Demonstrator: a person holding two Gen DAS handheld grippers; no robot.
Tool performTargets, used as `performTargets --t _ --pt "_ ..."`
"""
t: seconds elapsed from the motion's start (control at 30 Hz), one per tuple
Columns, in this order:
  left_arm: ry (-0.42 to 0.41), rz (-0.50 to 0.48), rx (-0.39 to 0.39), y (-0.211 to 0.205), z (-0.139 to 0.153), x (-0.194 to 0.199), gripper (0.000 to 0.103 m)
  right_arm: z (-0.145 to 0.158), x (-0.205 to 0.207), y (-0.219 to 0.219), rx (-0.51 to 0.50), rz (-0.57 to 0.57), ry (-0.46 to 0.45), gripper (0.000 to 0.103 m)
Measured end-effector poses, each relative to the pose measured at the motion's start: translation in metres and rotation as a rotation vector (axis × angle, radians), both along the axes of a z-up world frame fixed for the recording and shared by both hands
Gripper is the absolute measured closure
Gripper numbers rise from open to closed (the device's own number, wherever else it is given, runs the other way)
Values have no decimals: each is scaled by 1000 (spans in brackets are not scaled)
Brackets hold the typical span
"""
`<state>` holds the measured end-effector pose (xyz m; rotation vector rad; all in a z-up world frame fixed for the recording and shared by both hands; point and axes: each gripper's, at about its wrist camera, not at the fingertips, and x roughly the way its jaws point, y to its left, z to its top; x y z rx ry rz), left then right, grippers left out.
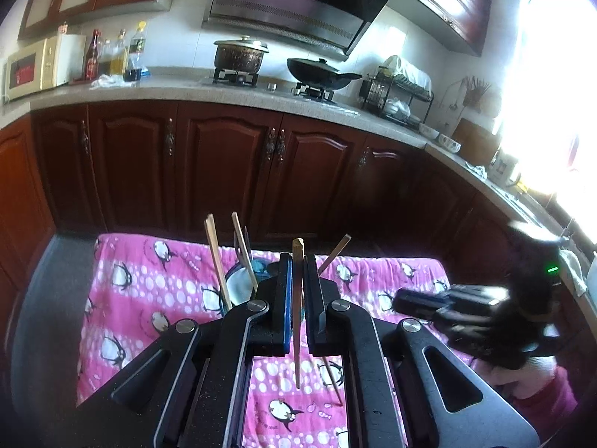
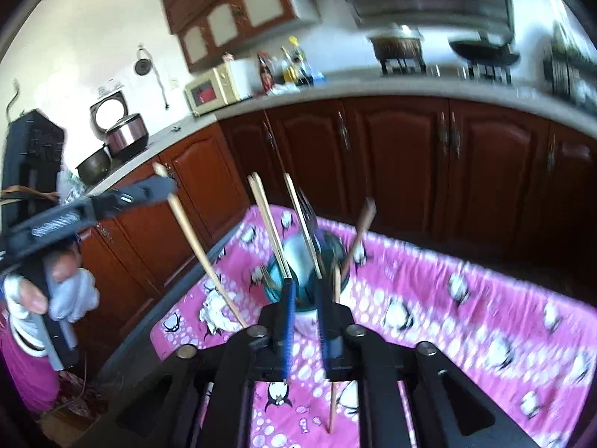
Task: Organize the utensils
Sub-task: 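Lift the held chopsticks with both tools and carry them over the cup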
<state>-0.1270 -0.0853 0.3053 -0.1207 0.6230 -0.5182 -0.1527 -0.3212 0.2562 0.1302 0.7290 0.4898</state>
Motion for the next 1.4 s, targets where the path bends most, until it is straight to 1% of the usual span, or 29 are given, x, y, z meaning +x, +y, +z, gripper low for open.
performTargets --t 0.03,0.07,0.17,0.23,0.33,0.4,0.53,0.63,0.83,0.87,0.93,0.97,1.13,1.27,1.4 --pt "2 0 -3 0 -1 1 99 -15 7 -3 19 -15 39 85" --pt "4 0 -6 1 -2 1 99 -25 12 -3 22 -20 60 85" --pt "11 -1 -11 2 -4 2 99 -50 30 0 30 -27 100 85" --pt "12 -4 -6 1 -5 2 99 -61 43 2 56 -37 123 85" --pt "19 -6 -5 2 -6 3 99 -69 62 9 67 -37 135 85" --pt "26 -4 -6 3 -8 4 99 -74 72 15 51 -34 147 85" --pt "37 2 -9 6 -11 7 99 -79 87 31 -10 -21 139 85" --pt "44 8 -10 9 -14 9 99 -82 96 40 -83 -38 133 85" --pt "53 11 -10 9 -17 11 99 -91 106 51 -148 -33 140 85" --pt "54 10 -10 9 -18 12 99 -92 107 52 -160 -37 141 89" --pt "54 11 -8 9 -19 12 99 -93 106 50 -162 -36 143 92" --pt "54 13 -8 10 -19 12 99 -92 104 48 -149 -29 143 96" --pt "53 22 -20 13 -17 13 99 -79 82 33 -106 -28 120 96" --pt "42 24 -26 14 -13 11 99 -56 61 17 -42 -19 83 96" --pt "28 29 -30 14 -4 9 99 -28 44 11 -34 3 30 96"
